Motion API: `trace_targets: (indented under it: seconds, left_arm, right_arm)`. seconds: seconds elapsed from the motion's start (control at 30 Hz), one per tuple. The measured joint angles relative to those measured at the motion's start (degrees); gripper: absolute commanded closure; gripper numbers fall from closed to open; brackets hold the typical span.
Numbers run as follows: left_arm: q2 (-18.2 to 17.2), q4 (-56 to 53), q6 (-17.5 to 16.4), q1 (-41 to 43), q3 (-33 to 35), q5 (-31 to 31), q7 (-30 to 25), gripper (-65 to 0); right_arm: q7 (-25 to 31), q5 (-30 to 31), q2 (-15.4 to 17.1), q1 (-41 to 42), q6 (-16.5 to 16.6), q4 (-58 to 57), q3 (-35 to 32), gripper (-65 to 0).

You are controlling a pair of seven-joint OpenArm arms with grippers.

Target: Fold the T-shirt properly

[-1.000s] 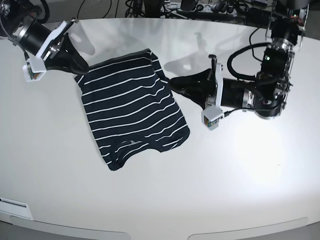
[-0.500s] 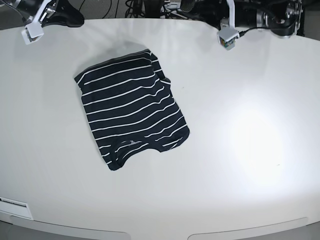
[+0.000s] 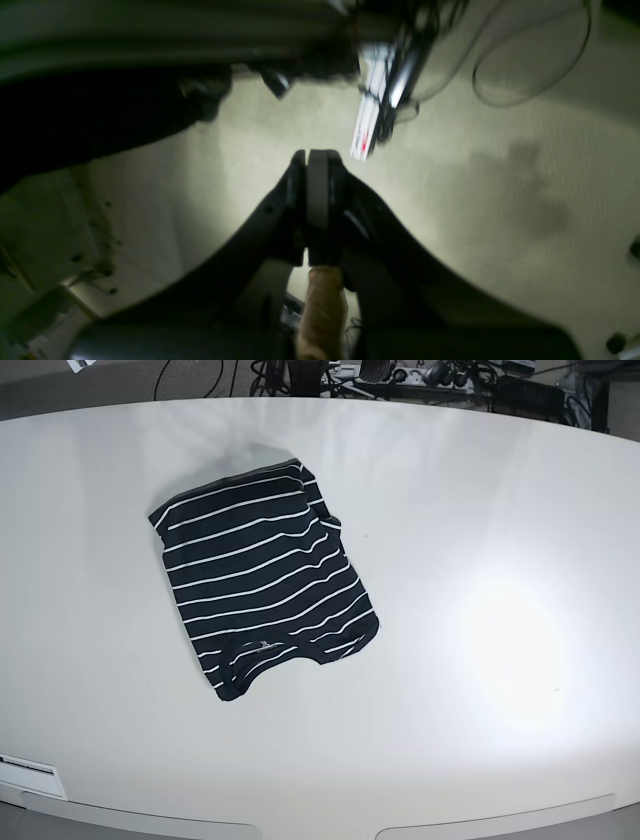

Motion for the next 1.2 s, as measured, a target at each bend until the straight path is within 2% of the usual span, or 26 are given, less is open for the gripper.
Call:
trace_targets:
  seconds: [0.17, 0.27, 0.33, 0.37, 0.53, 0.7, 0.77, 0.83, 0.93, 1.1, 1.2]
  left_arm:
    - [3.1, -12.2, 0.2, -4.2, 1.6, 5.0, -3.8, 0.0]
    - [5.0, -22.2, 0.0, -10.7, 4.4, 8.8, -6.5, 0.0]
    - [6.1, -29.7, 0.1, -15.9, 6.6, 12.3, -10.1, 0.0]
    - [6.5, -33.7, 0.3, -18.5, 7.8, 14.6, -12.3, 0.0]
    - [7.5, -54.8, 1.0, -30.9, 13.8, 26.8, -28.6, 0.0]
    - [7.5, -74.5, 1.3, -42.6, 19.9, 37.4, -46.9, 0.0]
    - [7.6, -81.4, 3.8, -45.9, 22.3, 39.9, -55.3, 0.0]
    - [8.4, -87.3, 8.7, -48.1, 24.5, 39.7, -60.9, 0.0]
    - [11.5, -93.3, 16.4, -49.9, 27.8, 39.6, -63.0, 0.0]
    - [18.6, -96.2, 23.8, -50.4, 35.2, 39.4, -63.5, 0.0]
    - [21.1, -96.7, 27.7, -51.1, 39.0, 40.1, -66.1, 0.0]
  right_arm:
    - [10.8, -13.2, 0.2, 2.0, 0.0, -11.4, -10.3, 0.0]
    - [17.4, -22.7, 0.0, 6.6, -0.1, -18.8, -16.5, 0.0]
    - [22.1, -27.6, 0.0, 10.8, -0.2, -24.2, -20.3, 0.0]
    - [24.1, -29.7, 0.0, 12.9, -1.3, -26.9, -22.1, 0.0]
    - [33.2, -38.6, -0.1, 23.1, -8.5, -41.0, -31.2, 0.0]
    - [37.4, -42.3, -0.2, 33.6, -14.4, -55.2, -38.9, 0.0]
    - [39.6, -42.5, -0.2, 37.5, -15.9, -60.8, -41.7, 0.0]
    - [41.0, -42.0, -0.5, 40.9, -17.2, -66.0, -44.4, 0.0]
    - [42.1, -42.4, -3.4, 44.3, -20.7, -72.7, -47.7, 0.0]
    - [44.9, -49.0, -9.5, 47.8, -23.5, -81.0, -51.3, 0.0]
    - [45.4, -51.1, -11.5, 48.7, -24.7, -83.1, -51.9, 0.0]
